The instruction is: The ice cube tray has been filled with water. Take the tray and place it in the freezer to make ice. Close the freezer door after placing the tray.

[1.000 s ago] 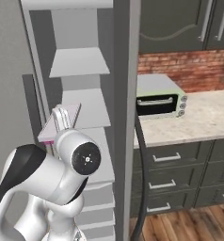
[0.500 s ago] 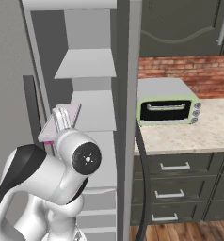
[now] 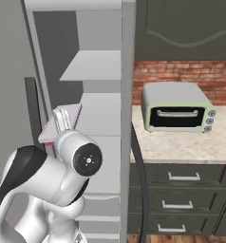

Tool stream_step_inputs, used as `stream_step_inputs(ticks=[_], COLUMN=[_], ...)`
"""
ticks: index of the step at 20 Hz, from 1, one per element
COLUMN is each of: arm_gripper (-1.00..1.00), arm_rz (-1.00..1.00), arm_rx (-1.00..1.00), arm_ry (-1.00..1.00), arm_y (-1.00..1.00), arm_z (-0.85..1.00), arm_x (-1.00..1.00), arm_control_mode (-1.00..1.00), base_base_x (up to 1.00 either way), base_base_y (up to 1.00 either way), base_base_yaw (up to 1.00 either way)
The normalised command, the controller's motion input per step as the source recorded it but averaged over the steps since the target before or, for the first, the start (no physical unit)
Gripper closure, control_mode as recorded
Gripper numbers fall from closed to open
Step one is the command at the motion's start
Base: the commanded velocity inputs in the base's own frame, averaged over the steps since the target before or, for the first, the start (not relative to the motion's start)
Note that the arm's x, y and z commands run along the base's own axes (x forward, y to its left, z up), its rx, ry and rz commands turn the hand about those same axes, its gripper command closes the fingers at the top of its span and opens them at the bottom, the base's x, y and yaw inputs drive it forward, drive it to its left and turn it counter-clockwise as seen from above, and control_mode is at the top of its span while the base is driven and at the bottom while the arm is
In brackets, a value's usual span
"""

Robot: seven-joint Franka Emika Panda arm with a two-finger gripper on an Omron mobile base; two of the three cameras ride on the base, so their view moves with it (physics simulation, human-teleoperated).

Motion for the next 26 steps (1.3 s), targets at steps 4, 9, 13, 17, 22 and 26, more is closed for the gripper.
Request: stream_step_inputs(ticks=[4,9,13,17,22,26], arm_gripper=[1.0,1.0,1.0,1.0,1.0,1.0], arm_rz=[-0.02,-0.2,-0.19,-0.04,0.0,0.04], arm_rx=[-0.03,-0.1,-0.02,0.03,0.13,0.14], arm_ry=[0.0,0.0,0.0,0.0,0.0,0.0], arm_y=[-0.02,0.0,-0.05,-0.19,-0.17,-0.07], arm_z=[0.0,0.0,0.0,0.0,0.0,0.0], arm_x=[0.25,0.29,0.03,0.0,0.0,0.04], arm_control_mode=[-1.0,-1.0,-1.0,-1.0,-1.0,-1.0], base_base_x=[0.14,0.0,0.0,0.0,0.0,0.0], base_base_y=[-0.01,0.0,0.0,0.0,0.0,0.0], base_base_yaw=[0.02,0.0,0.0,0.0,0.0,0.0])
